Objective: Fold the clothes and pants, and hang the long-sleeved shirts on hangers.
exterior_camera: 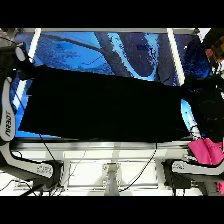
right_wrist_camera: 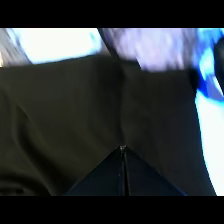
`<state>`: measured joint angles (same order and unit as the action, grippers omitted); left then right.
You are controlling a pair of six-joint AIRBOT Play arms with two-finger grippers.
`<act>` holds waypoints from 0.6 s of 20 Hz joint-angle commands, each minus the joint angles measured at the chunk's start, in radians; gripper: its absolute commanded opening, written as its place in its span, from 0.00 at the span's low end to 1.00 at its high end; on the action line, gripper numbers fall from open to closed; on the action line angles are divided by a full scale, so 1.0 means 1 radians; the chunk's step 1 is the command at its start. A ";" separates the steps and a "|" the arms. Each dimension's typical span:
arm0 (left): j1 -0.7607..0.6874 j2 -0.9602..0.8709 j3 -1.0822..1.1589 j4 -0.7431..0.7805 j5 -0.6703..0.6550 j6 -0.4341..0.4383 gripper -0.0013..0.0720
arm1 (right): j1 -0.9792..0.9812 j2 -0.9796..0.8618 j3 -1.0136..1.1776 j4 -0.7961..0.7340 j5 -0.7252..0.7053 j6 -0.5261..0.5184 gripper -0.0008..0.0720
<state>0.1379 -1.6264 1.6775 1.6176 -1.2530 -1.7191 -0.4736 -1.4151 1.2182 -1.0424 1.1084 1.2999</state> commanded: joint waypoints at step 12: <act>0.739 0.504 -0.832 -0.716 -0.016 0.700 0.02 | -0.272 0.258 -0.529 0.566 0.130 -0.322 0.07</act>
<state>0.7097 -1.2076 1.0458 1.0725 -1.2701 -1.2053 -0.7551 -1.1652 0.7094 -0.5350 1.2606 0.9981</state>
